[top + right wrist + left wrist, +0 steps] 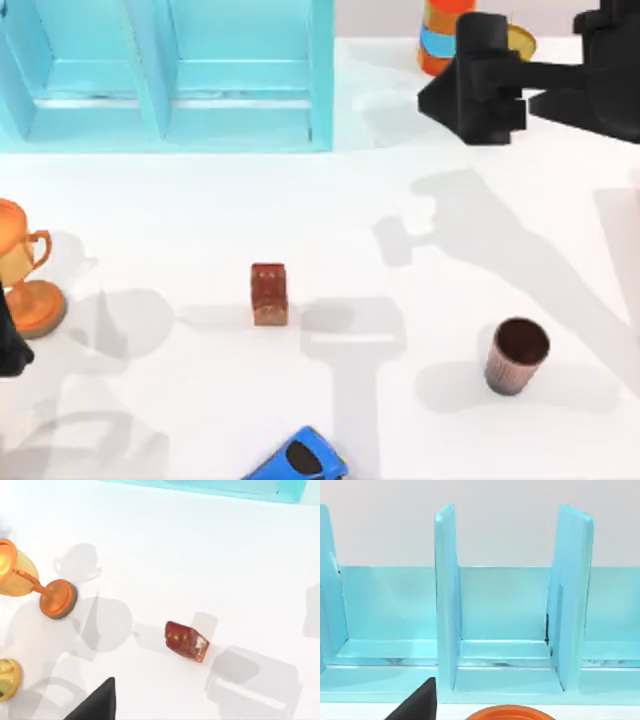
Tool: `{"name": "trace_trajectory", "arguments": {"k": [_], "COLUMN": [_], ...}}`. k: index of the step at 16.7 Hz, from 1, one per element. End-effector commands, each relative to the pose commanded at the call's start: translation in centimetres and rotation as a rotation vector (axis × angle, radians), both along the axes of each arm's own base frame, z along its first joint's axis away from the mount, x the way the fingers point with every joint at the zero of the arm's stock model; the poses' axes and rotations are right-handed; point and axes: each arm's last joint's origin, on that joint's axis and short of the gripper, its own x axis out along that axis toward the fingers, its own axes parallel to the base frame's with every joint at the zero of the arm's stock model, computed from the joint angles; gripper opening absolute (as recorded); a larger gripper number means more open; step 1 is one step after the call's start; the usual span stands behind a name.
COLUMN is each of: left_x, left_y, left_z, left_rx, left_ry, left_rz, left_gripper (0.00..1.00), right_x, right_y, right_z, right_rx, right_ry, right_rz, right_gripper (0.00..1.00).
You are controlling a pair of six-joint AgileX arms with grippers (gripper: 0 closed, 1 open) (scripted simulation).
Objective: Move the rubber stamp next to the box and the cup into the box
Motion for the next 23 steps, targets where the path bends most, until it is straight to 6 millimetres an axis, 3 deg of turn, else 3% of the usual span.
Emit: {"name": "trace_trajectory", "arguments": {"k": [2,5,10,14,18,23], "left_x": [0.0,0.0,0.0,0.0,0.0,0.0], "left_y": [0.0,0.0,0.0,0.0,0.0,0.0], "left_z": [0.0,0.0,0.0,0.0,0.0,0.0], "left_rx": [0.000,0.000,0.000,0.000,0.000,0.000], "left_ry": [0.000,0.000,0.000,0.000,0.000,0.000], "left_rz": [0.000,0.000,0.000,0.000,0.000,0.000], "left_gripper": [1.00,1.00,1.00,1.00,1.00,1.00], "right_x": [2.1,4.7,7.4,8.9,10.0,10.3], "right_y": [4.2,10.3,17.8,20.8,22.0,22.3], "right_z": [0.0,-1.6,-7.3,-12.1,-16.0,-17.2], "right_rx": [-0.040,-0.120,-0.278,-0.390,-0.473,-0.499], "right_ry": [0.126,0.285,0.461,0.533,0.568,0.577], "right_rz": [0.018,0.011,-0.073,-0.166,-0.244,-0.270], "right_gripper": [1.00,1.00,1.00,1.00,1.00,1.00]}}
